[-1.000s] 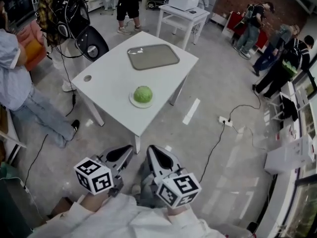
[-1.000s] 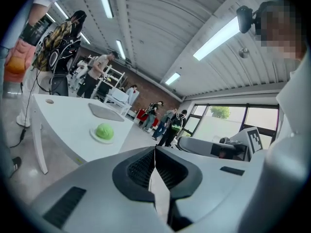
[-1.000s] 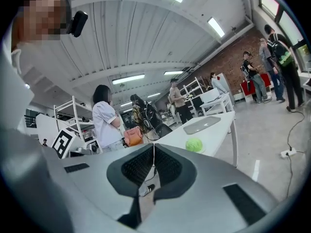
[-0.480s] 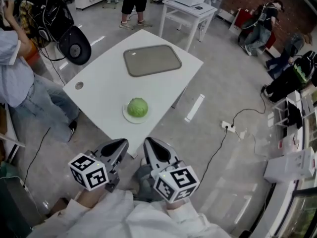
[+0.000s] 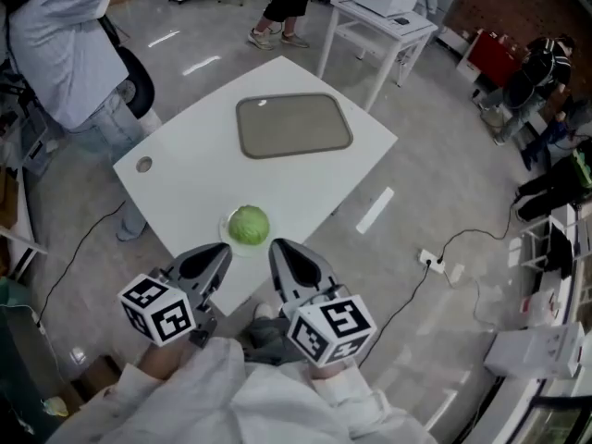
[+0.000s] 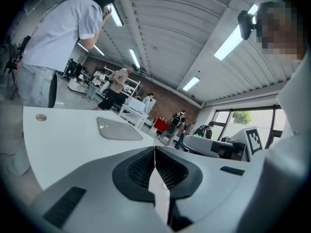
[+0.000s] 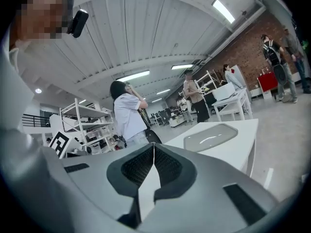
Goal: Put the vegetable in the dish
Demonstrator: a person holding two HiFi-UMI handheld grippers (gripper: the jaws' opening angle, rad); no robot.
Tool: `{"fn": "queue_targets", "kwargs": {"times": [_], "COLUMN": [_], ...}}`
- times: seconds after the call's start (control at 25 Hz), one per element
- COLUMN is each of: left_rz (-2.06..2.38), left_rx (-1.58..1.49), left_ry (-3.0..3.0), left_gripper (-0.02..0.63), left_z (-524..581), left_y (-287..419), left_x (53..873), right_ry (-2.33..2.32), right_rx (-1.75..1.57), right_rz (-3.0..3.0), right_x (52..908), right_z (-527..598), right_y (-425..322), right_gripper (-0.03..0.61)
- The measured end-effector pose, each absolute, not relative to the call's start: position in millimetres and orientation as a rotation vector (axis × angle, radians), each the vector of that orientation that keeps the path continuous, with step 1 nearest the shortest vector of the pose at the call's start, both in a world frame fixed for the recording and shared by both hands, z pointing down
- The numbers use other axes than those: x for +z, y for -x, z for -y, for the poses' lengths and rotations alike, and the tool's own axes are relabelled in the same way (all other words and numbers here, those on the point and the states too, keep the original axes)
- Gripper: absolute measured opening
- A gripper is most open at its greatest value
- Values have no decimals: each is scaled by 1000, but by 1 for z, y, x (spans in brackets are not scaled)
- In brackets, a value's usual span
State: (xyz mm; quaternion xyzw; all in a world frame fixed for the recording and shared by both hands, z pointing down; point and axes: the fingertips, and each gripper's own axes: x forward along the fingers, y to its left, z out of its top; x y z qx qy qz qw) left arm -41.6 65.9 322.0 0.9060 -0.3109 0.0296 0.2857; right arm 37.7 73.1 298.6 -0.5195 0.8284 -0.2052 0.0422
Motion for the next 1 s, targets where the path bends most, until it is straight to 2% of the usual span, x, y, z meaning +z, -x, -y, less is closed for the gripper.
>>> {"fn": "queue_targets", "kwargs": {"times": [1.0], "left_rz": [847], "left_rx": [164], "left_ry": [-2306], "left_gripper": [9], "left_z": [-19], "left_y": [67], "left_x": [354], "right_ry": [1645], "right_rx": [-819], "right_rz": [-2535], "right_x": [333], "right_z": [-32], "right_y": [-24], "right_gripper": [14]}}
